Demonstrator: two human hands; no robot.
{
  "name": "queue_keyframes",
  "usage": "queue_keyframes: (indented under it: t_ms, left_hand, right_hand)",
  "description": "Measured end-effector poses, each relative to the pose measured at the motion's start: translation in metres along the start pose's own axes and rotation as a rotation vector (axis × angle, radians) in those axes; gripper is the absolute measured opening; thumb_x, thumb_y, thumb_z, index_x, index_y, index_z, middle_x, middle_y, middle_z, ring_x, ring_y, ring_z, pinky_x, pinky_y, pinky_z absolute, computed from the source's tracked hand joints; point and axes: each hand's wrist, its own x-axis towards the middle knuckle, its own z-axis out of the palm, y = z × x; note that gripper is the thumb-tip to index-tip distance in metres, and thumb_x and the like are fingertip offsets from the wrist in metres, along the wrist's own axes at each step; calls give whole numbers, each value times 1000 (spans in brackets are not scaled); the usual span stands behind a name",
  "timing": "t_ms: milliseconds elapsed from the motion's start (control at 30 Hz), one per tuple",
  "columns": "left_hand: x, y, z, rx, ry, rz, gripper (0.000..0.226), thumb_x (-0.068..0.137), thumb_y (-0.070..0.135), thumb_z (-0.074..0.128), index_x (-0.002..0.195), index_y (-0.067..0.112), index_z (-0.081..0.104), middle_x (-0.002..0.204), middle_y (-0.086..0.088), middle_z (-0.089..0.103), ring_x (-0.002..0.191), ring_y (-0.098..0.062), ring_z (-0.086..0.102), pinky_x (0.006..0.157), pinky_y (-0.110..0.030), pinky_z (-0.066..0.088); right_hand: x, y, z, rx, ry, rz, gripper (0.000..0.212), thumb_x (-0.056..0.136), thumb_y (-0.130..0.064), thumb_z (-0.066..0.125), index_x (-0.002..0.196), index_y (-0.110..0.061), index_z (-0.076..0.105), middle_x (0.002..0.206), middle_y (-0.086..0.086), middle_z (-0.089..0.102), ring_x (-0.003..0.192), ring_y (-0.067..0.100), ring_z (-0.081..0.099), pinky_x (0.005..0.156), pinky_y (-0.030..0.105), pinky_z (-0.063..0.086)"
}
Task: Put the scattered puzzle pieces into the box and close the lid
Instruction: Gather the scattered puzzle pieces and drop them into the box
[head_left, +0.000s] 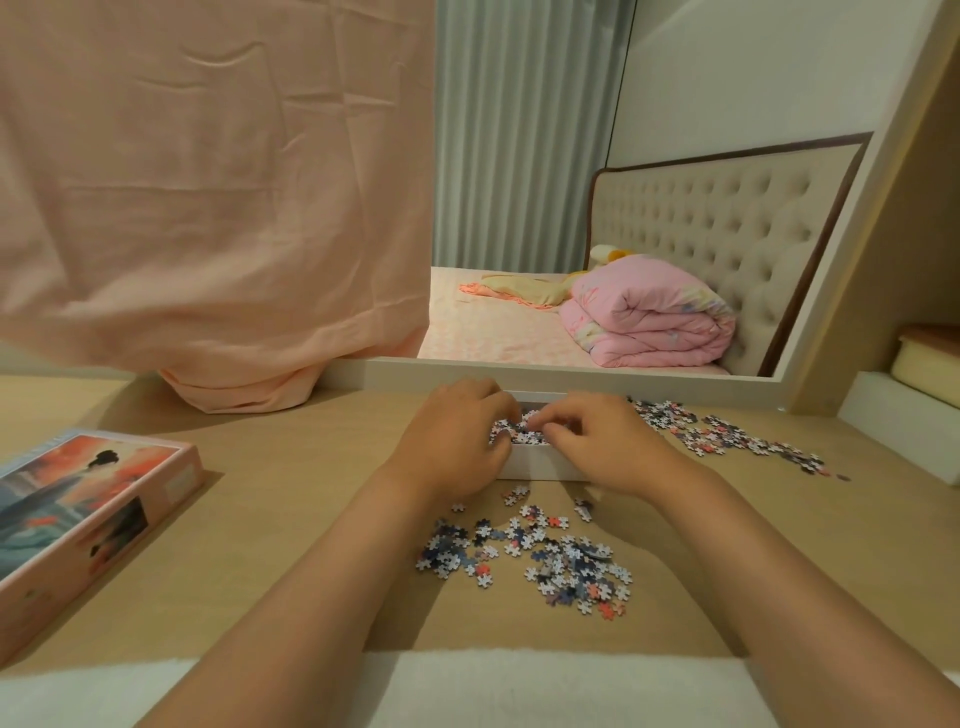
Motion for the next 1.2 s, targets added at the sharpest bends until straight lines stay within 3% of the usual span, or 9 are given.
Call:
queue_keyframes:
  t_ms: [100,233,333,500,600,767,967,1067,1200]
  left_hand:
    - [-7,16,-7,-77,-132,-30,25,89,23,48,104,30,67,101,12,67,93,-13,61,77,-31,51]
    - [-24,28,-1,-132,-428,-20,31,95,34,51,122,24,63,121,6,65,110,-17,59,92,-33,49]
    - [-33,35,0,-234,-564,-118,40,93,41,57,130,26,58,132,6,59,118,-19,55,101,-35,44]
    - [-44,38,-1,-299,-473,-137,57,85,50,66,137,34,53,136,13,55,122,-8,51,103,-28,41]
    - [-52,42,1,-256,-538,-111,84,75,70,66,146,35,40,149,15,36,137,-7,32,113,-31,30]
    - [-54,55,12,-75,-574,-25,103,66,84,59,151,34,28,156,11,23,144,-11,16,119,-39,21]
    - [-50,48,16,-209,-428,-8,69,77,64,68,136,29,56,134,11,50,126,-7,37,107,-24,32]
    - [-50,40,12,-245,-412,-41,71,75,66,69,135,31,56,132,14,51,124,-4,42,108,-32,37]
    - [-53,30,-1,-132,-493,-91,94,67,80,63,146,34,40,145,15,35,135,-6,29,114,-34,32]
  right_hand:
    - [-17,3,-7,-80,-182,56,27,97,-21,54,107,-36,75,94,-15,72,74,4,64,72,21,51]
    - [-38,13,-2,-160,-263,104,29,97,-17,56,115,-30,74,114,-14,72,99,3,64,91,23,49]
    - [-51,12,-2,-177,-308,68,36,93,-12,55,115,-35,74,114,-16,72,101,4,64,97,29,50]
    - [-61,14,-3,15,-271,55,43,92,-9,59,115,-43,71,110,-22,71,103,-6,62,99,29,50]
    - [-63,15,-14,30,-294,114,43,86,-25,74,125,-42,65,111,-23,65,104,-1,61,100,35,51]
    - [-70,15,-27,-225,-555,270,112,48,-61,90,146,-36,43,133,-10,54,118,15,53,106,39,43]
    - [-66,9,-10,-128,-439,203,82,68,-49,87,140,-28,55,97,-17,54,98,11,57,86,28,47]
    - [-66,3,-9,-121,-412,180,73,74,-47,83,138,-26,58,100,-14,57,99,11,58,89,29,49]
    - [-69,3,-11,-145,-411,215,83,70,-53,83,142,-26,51,120,-5,58,110,15,56,97,33,48]
